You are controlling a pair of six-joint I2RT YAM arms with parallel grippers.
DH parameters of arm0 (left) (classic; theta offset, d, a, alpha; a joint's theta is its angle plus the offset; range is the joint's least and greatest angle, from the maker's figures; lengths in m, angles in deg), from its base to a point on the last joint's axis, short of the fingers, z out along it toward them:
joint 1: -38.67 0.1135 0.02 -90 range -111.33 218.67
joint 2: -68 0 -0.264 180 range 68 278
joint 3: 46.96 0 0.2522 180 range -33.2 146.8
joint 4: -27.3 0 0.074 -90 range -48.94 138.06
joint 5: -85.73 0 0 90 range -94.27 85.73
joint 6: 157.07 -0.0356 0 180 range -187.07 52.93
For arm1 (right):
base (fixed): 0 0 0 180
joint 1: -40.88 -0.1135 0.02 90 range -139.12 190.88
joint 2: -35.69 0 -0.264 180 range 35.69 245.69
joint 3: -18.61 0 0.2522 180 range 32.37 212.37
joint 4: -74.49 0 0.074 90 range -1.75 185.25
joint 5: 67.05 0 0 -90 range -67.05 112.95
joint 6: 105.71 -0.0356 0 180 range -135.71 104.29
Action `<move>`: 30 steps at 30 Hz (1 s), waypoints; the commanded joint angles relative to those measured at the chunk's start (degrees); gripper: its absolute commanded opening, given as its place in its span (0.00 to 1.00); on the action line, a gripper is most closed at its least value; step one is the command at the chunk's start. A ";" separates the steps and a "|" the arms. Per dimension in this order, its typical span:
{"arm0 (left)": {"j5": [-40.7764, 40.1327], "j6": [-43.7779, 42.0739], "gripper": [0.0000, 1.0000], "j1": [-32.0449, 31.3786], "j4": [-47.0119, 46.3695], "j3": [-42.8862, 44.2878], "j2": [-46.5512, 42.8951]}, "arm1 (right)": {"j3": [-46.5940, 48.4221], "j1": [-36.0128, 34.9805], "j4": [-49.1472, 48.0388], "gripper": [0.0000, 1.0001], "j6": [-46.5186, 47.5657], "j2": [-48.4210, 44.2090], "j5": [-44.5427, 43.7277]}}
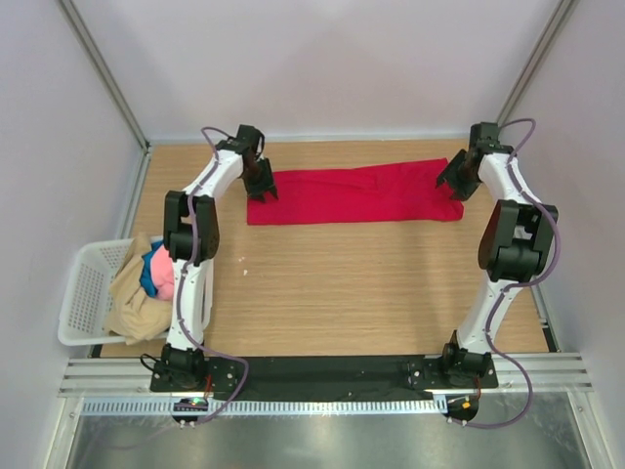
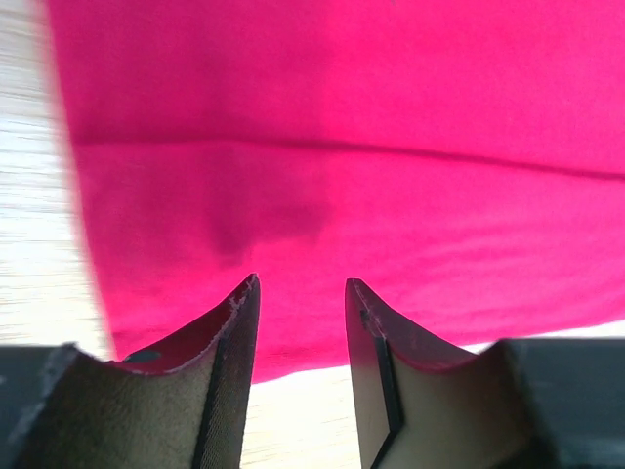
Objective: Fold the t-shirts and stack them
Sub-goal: Fold the tshirt
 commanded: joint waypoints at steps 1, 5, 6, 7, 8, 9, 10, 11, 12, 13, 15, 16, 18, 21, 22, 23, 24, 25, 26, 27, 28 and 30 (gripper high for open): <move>-2.38 -3.27 0.40 -1.86 0.55 -1.36 -0.72 | -2.11 -0.86 0.54 0.53 1.29 -0.90 -3.87; -3.52 -3.45 0.39 -1.95 2.48 -1.53 1.65 | -3.96 -0.78 -1.92 0.42 0.94 0.42 -5.17; -3.69 -3.45 0.38 -1.86 2.40 -2.23 1.66 | -4.31 -0.78 -2.97 0.40 1.20 1.11 -5.62; -3.78 -3.54 0.38 -1.95 2.23 -2.93 1.39 | -5.44 -0.60 -3.24 0.38 1.21 1.30 -6.58; -3.78 -3.45 0.38 -1.95 1.79 -4.51 1.13 | -6.06 -0.34 -3.59 0.33 1.12 1.56 -8.50; -3.87 -3.36 0.38 -1.86 1.61 -5.13 0.87 | -6.77 -0.08 -4.81 0.31 1.12 1.91 -9.13; -4.22 -3.45 0.38 -1.86 1.61 -5.75 0.52 | -7.90 0.80 -5.34 0.28 1.38 2.17 -9.49; -4.40 -3.45 0.38 -1.95 1.70 -6.45 0.51 | -8.26 1.15 -5.70 0.27 1.82 2.61 -9.92; -4.57 -3.36 0.38 -1.95 2.13 -7.15 0.51 | -8.35 1.51 -5.88 0.27 2.34 3.57 -10.10; -4.66 -3.45 0.38 -1.95 2.49 -7.68 0.69 | -7.75 1.68 -5.44 0.25 3.57 4.45 -10.28; -4.66 -3.36 0.37 -1.95 2.58 -9.78 0.51 | -7.13 1.86 -4.48 0.24 4.45 5.60 -11.68; -4.84 -3.19 0.37 -2.03 2.58 -10.49 0.34 | -6.86 1.86 -4.47 0.24 5.24 6.30 -12.21; -4.75 -2.84 0.36 -2.03 4.50 -10.85 0.69 | -5.38 1.86 -4.56 0.25 5.86 7.09 -12.30; -4.49 -2.84 0.36 -2.56 4.52 -13.91 -1.24 | -2.56 1.60 -3.60 0.27 7.71 9.20 -12.74; -4.23 -2.31 0.36 -3.26 4.08 -17.84 -2.29 | -1.08 1.51 -3.33 0.27 8.15 9.64 -13.18; -3.53 -1.96 0.36 -3.61 3.81 -19.71 -4.13 | -0.28 1.51 -3.15 0.28 8.67 10.60 -13.18; -2.56 -1.70 0.36 -4.05 3.55 -21.38 -5.02 | 1.47 1.42 -3.24 0.29 9.20 11.05 -13.01; -1.94 -1.52 0.36 -4.66 3.20 -23.22 -5.81 | 2.62 1.25 -3.15 0.29 9.73 11.75 -13.09; -1.76 -1.43 0.36 -6.15 2.85 -26.46 -6.86 | 3.50 1.07 -2.98 0.29 10.52 12.89 -13.35; -1.85 -1.08 0.36 -6.95 2.41 -28.50 -8.78 | 4.21 0.81 -2.98 0.30 10.96 13.51 -13.62; -1.41 -0.64 0.37 -7.57 1.18 -30.34 -9.85 | 5.87 0.20 -2.72 0.31 11.31 14.04 -13.88; 1.66 1.11 0.36 -9.58 0.03 -34.92 -11.78 | 7.63 -0.33 -2.62 0.31 12.10 15.79 -14.32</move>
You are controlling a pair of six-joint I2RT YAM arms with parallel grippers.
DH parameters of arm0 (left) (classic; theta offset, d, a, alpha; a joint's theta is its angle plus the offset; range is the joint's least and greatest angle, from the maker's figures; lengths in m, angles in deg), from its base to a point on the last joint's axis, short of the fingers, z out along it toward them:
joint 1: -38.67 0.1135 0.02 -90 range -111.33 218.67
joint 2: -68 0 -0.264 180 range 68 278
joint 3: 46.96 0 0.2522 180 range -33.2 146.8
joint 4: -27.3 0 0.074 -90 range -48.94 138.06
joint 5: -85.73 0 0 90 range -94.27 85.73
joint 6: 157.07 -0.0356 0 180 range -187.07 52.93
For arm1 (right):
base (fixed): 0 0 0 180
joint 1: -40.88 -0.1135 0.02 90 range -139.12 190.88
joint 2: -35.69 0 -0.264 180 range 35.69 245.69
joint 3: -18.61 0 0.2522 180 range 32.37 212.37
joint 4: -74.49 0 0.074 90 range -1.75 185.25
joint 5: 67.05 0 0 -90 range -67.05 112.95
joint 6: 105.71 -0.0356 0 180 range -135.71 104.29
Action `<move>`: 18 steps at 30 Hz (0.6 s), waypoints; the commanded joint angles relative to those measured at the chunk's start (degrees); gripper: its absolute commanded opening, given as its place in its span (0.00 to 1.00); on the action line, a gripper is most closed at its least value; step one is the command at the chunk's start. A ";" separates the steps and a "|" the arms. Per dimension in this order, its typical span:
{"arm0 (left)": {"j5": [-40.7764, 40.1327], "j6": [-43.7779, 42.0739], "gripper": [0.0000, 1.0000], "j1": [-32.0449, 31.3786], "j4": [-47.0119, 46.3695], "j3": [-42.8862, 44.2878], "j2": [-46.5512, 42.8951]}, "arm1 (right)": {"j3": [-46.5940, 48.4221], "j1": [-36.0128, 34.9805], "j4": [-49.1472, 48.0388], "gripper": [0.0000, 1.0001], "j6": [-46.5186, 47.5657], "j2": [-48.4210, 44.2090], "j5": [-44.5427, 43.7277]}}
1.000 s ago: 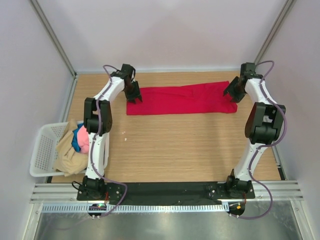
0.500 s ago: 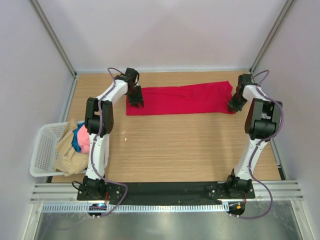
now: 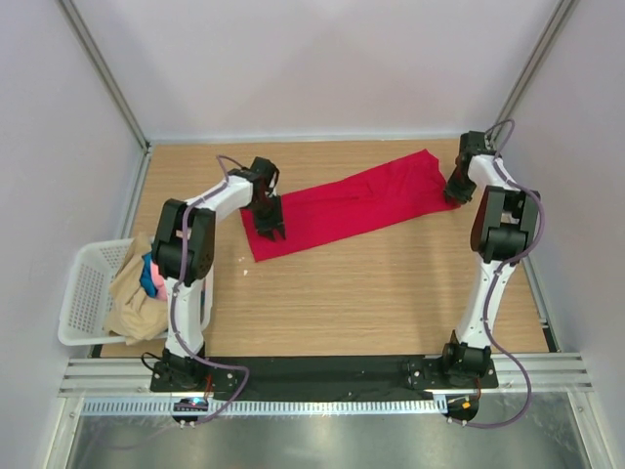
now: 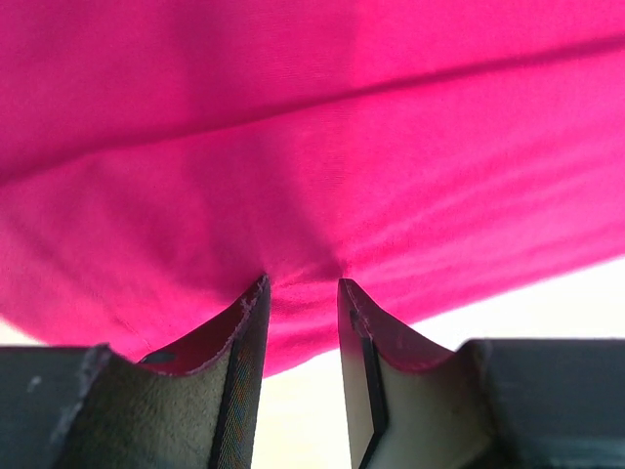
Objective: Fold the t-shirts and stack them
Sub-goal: Fold the tshirt
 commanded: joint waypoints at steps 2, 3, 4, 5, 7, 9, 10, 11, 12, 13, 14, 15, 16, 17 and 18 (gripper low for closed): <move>2.02 1.99 0.36 -5.77 4.66 -10.93 0.71 | 5.55 -2.37 -0.48 0.32 3.65 3.76 -3.46; 2.71 2.52 0.37 -8.39 4.31 -11.99 -0.78 | 6.60 -3.07 -0.48 0.33 4.09 4.55 -3.55; 3.42 3.13 0.37 -9.98 3.87 -13.22 -1.23 | 7.31 -4.47 -0.66 0.33 4.44 5.16 -3.47; 4.21 3.75 0.37 -11.39 3.00 -14.02 -1.49 | 8.10 -5.44 -0.92 0.33 5.05 5.69 -3.46; 5.71 5.77 0.36 -16.12 2.29 -15.43 -2.45 | 10.72 -7.29 -1.45 0.35 6.54 7.62 -3.73; 6.67 7.44 0.36 -19.30 0.46 -16.65 -3.42 | 13.53 -9.49 -1.54 0.37 6.38 9.03 -3.38; 7.81 9.19 0.36 -21.75 -0.34 -16.75 -3.86 | 14.68 -9.50 -1.63 0.37 5.94 10.51 -3.12; 8.51 9.73 0.36 -23.00 -1.05 -16.40 -3.87 | 16.00 -11.76 -1.54 0.38 5.59 11.49 -3.20; 9.04 10.08 0.36 -23.96 -1.40 -15.70 -3.61 | 18.71 -12.22 -1.37 0.39 5.24 12.28 -3.46; 10.79 10.34 0.36 -25.54 -1.40 -13.78 -3.52 | 19.96 -12.57 -1.19 0.40 4.19 13.85 -3.46; 11.94 10.43 0.37 -25.99 -1.66 -12.81 -3.25 | 21.10 -12.66 -0.84 0.40 3.92 14.39 -3.64; 12.65 10.87 0.38 -26.34 -1.67 -12.10 -3.25 | 23.37 -12.83 -0.40 0.42 3.74 15.01 -4.86; 14.22 11.40 0.38 -26.70 -1.75 -10.70 -3.43 | 24.53 -12.84 0.04 0.43 3.65 15.53 -5.48; 15.45 11.49 0.38 -26.70 -1.76 -9.99 -3.60 | 25.50 -12.75 0.30 0.46 5.04 16.32 -6.10; 16.34 11.58 0.38 -26.70 -1.76 -9.03 -3.86 | 27.33 -12.66 0.48 0.48 6.36 16.68 -6.62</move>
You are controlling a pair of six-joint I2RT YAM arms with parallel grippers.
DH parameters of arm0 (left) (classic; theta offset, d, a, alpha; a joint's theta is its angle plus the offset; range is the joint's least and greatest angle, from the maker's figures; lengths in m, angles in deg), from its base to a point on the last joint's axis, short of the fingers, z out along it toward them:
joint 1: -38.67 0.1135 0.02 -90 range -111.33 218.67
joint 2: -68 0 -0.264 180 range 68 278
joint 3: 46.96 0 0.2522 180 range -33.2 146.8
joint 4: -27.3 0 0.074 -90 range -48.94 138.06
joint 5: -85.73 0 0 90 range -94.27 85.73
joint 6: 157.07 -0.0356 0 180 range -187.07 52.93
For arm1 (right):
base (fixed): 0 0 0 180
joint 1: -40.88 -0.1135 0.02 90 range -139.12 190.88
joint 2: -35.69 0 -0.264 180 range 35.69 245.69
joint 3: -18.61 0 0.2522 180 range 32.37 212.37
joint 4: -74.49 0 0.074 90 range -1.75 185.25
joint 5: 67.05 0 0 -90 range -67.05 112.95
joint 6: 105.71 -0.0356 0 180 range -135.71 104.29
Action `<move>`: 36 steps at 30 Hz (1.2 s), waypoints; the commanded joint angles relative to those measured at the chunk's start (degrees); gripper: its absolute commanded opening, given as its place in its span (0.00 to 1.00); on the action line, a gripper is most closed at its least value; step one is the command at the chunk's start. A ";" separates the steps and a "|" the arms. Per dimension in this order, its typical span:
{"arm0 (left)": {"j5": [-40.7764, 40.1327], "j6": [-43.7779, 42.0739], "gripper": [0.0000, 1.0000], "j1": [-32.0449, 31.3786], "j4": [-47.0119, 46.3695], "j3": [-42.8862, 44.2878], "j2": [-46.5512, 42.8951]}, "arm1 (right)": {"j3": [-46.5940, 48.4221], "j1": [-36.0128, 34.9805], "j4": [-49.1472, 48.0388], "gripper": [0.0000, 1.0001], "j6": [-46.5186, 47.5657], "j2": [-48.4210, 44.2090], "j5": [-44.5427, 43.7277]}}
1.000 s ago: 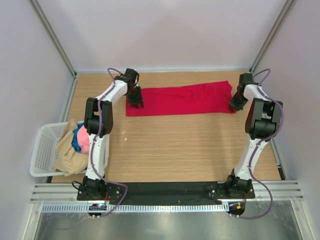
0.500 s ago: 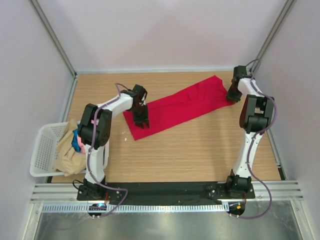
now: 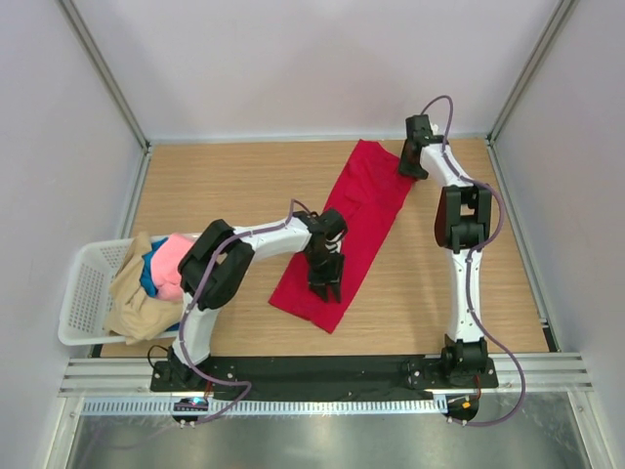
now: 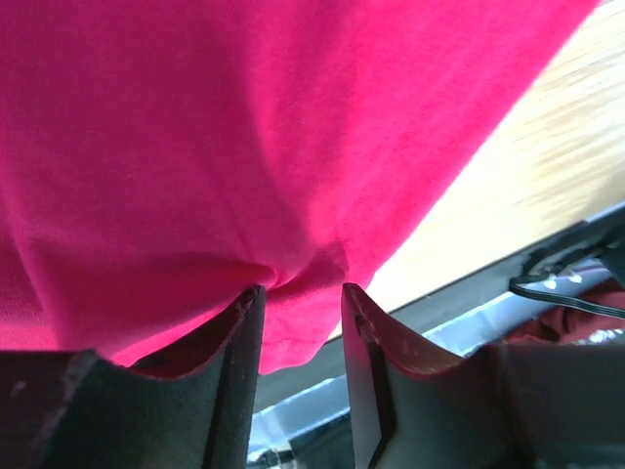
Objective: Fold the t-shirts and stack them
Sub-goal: Fold the tshirt
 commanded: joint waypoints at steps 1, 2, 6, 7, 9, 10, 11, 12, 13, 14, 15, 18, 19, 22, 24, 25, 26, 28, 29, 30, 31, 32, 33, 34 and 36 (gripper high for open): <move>4.06 1.35 0.39 0.69 -1.23 4.35 0.62 | 5.18 0.82 2.10 0.50 2.65 2.39 -3.24; 3.63 -0.22 0.40 0.77 -0.53 5.76 -0.96 | 6.24 0.91 2.97 0.51 5.02 2.39 -3.68; -0.32 -4.18 0.55 2.44 6.23 12.79 -4.65 | 10.45 -0.49 5.79 0.57 7.06 -0.50 -4.91; -0.24 -4.63 0.56 3.40 7.29 14.03 -4.92 | 10.73 -1.54 6.14 0.59 6.97 -1.56 -5.35; 0.64 -5.85 0.57 6.73 9.58 16.23 -5.10 | 10.64 -2.77 7.28 0.65 5.75 -4.27 -6.15; 0.64 -6.73 0.57 7.62 10.28 16.41 -5.28 | 10.73 -3.91 8.16 0.66 5.22 -4.90 -6.76; -1.19 -7.96 0.57 8.50 10.90 16.41 -5.28 | 10.56 -4.53 9.73 0.66 4.34 -5.43 -7.28; -2.25 -10.32 0.57 9.90 11.25 16.24 -5.10 | 9.86 -4.97 10.18 0.66 3.38 -6.48 -7.12; -3.04 -11.56 0.57 10.53 11.69 16.15 -4.75 | 9.33 -5.85 10.45 0.66 3.11 -6.84 -7.37; -3.14 -12.44 0.57 11.31 12.30 15.97 -4.32 | 8.89 -6.81 11.06 0.66 2.50 -7.10 -8.16; -2.01 -13.15 0.56 12.02 12.22 15.62 -3.79 | 7.93 -7.26 11.07 0.66 1.79 -7.36 -7.91; -2.78 -15.00 0.56 13.43 10.82 13.96 -3.52 | 6.78 -8.58 11.15 0.66 -2.16 -6.93 -7.64; -3.57 -15.61 0.57 13.61 10.55 13.78 -3.69 | 6.95 -8.84 11.15 0.66 -4.26 -5.97 -7.55; -6.30 -16.41 0.57 14.04 10.99 13.43 -4.22 | 8.09 -9.63 10.63 0.66 -6.81 -3.25 -6.94; -6.74 -16.23 0.58 14.66 9.77 12.38 -5.36 | 9.58 -10.16 10.28 0.66 -7.79 -1.49 -5.45; -6.83 -15.80 0.59 15.01 9.24 10.89 -6.06 | 9.94 -10.34 9.84 0.66 -7.97 -0.70 -5.18; -6.92 -15.70 0.59 15.80 8.97 10.18 -7.20 | 10.46 -10.86 8.79 0.66 -7.62 1.05 -4.92; -6.83 -15.44 0.60 16.59 8.88 8.60 -8.00 | 11.25 -11.21 6.77 0.66 -6.92 2.99 -3.43; -7.18 -15.79 0.60 17.21 8.79 8.24 -8.96 | 12.04 -11.65 6.06 0.66 -5.96 4.74 -2.99; -7.79 -15.97 0.60 17.65 8.97 7.72 -9.40 | 12.66 -11.92 5.01 0.66 -5.16 5.89 -2.46; -9.02 -16.23 0.60 17.91 9.66 7.45 -9.93 | 13.36 -12.79 3.17 0.65 -4.29 6.77 -1.41; -9.38 -16.84 0.61 18.61 9.85 6.66 -10.89 | 15.80 -13.23 2.72 0.66 -2.28 9.13 -1.31; -9.64 -17.11 0.61 18.88 10.11 6.22 -11.34 | 17.57 -13.76 2.46 0.65 -1.30 10.37 -1.14; -9.73 -17.28 0.61 19.23 10.46 5.87 -11.69 | 19.24 -14.90 2.19 0.65 -0.33 11.34 -0.53; -9.47 -17.55 0.61 19.85 10.81 4.73 -12.83 | 22.50 -15.96 1.58 0.65 1.70 13.02 0.00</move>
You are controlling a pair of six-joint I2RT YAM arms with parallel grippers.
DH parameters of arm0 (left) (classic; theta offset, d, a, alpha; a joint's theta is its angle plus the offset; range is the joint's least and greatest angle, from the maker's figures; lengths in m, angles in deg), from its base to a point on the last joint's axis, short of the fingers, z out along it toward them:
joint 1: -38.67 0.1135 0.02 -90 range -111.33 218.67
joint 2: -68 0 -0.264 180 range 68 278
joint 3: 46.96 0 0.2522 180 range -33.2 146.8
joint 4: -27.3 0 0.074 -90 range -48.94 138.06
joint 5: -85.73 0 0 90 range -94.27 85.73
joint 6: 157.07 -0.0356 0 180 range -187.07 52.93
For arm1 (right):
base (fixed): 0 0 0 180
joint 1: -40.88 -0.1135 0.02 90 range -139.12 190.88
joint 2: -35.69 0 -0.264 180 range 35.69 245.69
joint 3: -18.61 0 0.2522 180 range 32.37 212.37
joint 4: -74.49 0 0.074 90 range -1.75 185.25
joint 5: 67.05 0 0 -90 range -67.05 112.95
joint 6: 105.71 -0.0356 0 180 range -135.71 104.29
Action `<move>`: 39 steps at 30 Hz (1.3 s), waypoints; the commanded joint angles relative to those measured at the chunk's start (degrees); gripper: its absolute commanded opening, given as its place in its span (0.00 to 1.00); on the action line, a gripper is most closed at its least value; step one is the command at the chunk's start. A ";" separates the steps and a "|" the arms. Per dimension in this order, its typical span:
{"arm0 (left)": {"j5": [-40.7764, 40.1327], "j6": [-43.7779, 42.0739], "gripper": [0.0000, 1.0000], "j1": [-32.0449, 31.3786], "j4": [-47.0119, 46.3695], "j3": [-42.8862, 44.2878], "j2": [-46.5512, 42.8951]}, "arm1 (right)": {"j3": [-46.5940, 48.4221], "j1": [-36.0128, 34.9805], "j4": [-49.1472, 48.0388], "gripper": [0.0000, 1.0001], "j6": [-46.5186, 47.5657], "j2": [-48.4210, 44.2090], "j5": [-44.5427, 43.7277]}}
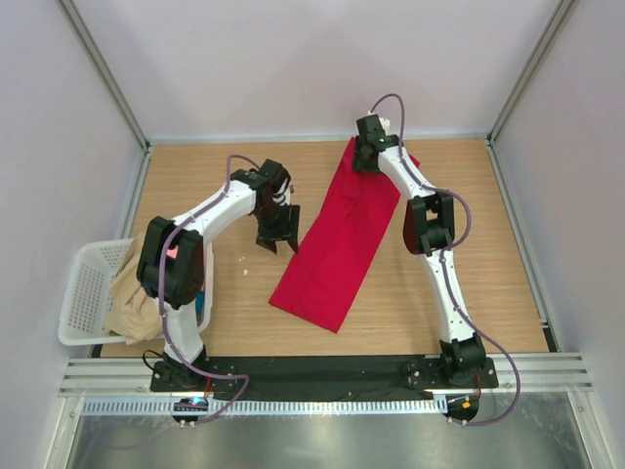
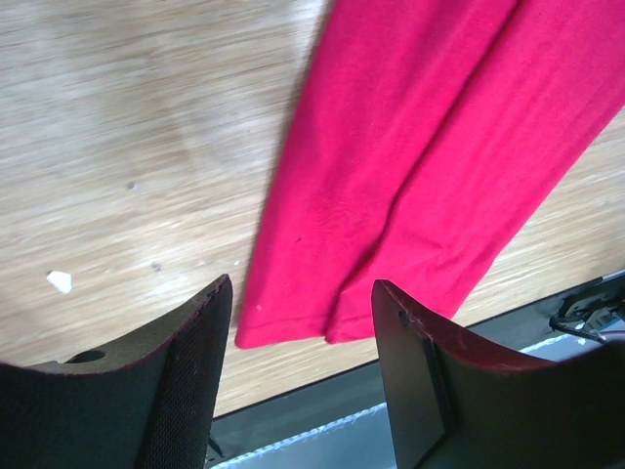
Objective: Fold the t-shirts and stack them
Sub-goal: Fold the tshirt
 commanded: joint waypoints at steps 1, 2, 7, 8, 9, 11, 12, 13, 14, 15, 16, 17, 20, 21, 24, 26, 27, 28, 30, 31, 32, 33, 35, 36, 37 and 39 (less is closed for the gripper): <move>-1.01 -1.90 0.61 0.92 0.83 -1.31 -4.79 | 4.52 -3.81 -3.43 0.65 4.19 2.75 2.63; -0.58 -1.90 0.61 0.92 0.74 -2.18 -5.14 | 4.26 -4.25 -4.04 0.65 4.45 2.23 3.50; 2.06 -0.67 0.62 1.10 -1.45 -5.61 -6.11 | 4.87 -5.04 1.19 0.69 2.53 -4.09 2.20; 2.50 -0.24 0.62 1.10 -2.59 -6.32 -6.20 | 4.87 -4.96 3.05 0.70 1.74 -5.85 1.76; 2.85 0.03 0.62 1.18 -2.86 -7.37 -6.11 | 4.52 -5.04 4.81 0.71 1.64 -7.52 1.75; 2.86 0.30 0.62 1.27 -3.65 -8.51 -5.85 | 1.46 -4.96 9.64 0.76 1.38 -13.84 0.18; 2.86 0.91 0.62 1.36 -3.92 -9.91 -5.85 | -0.03 -4.96 13.23 0.79 1.03 -15.86 0.43; 3.29 1.17 0.62 1.53 -4.44 -10.71 -6.20 | -3.27 -4.87 14.92 0.79 0.24 -20.23 1.22; 3.82 1.52 0.61 1.54 -4.88 -11.59 -6.55 | -5.65 -4.95 16.24 0.80 0.06 -22.28 2.01; 4.43 1.79 0.61 1.62 -5.76 -12.55 -6.90 | -8.46 -4.87 18.25 0.80 -1.07 -24.91 3.84; 4.53 2.57 0.61 1.62 -6.29 -14.48 -8.04 | -14.93 -4.87 18.97 0.80 -2.82 -29.63 5.08; 4.70 3.10 0.61 1.54 -6.64 -15.80 -8.48 | -18.91 -4.87 19.32 0.81 -4.06 -32.64 6.74; 6.19 5.04 0.59 1.54 -8.22 -19.85 -10.33 | -39.54 -5.04 14.34 0.81 -11.17 -44.77 18.24; 6.63 5.48 0.58 1.62 -8.58 -20.81 -10.85 | -45.26 -5.65 9.53 0.81 -13.28 -47.93 20.28; 6.20 5.84 0.58 1.62 -9.55 -24.51 -12.79 | -65.31 -8.37 0.46 0.80 -21.78 -59.16 27.67; 4.98 5.14 0.58 1.54 -9.20 -26.52 -13.67 | -75.25 -10.92 -1.23 0.79 -24.54 -62.89 28.12; 4.79 4.96 0.57 1.62 -9.19 -27.32 -14.54 | -78.24 -12.15 -3.24 0.78 -27.25 -66.12 28.03; 4.62 4.87 0.58 1.71 -9.37 -28.02 -14.90 | -83.75 -14.95 -4.48 0.77 -28.58 -67.29 28.12; 4.87 4.95 0.57 1.62 -9.81 -29.87 -15.25 | -88.62 -17.77 -8.42 0.74 -32.52 -70.27 29.17; 5.23 4.95 0.57 1.62 -10.16 -30.40 -15.17 | -92.21 -19.96 -9.40 0.74 -33.76 -71.16 29.26; 5.40 4.87 0.57 1.62 -10.25 -30.84 -14.99 | -93.64 -21.12 -10.02 0.73 -34.82 -71.95 28.22; 5.49 4.87 0.55 1.71 -10.16 -31.02 -14.56 | -95.04 -22.00 -11.16 0.72 -36.83 -73.52 27.86; 5.93 4.95 0.53 1.71 -10.16 -31.02 -14.38 | -98.83 -23.85 -13.96 0.70 -38.60 -74.41 28.03; 6.19 5.13 0.53 1.62 -10.42 -31.45 -14.38 | -101.01 -24.20 -15.03 0.70 -40.09 -74.68 28.47; 6.37 5.22 0.52 1.71 -10.60 -31.46 -14.46 | -102.08 -24.73 -16.60 0.70 -40.71 -74.68 28.99; 6.98 5.74 0.50 1.62 -11.39 -32.07 -14.29 | -104.28 -26.57 -20.21 0.68 -42.29 -74.07 29.79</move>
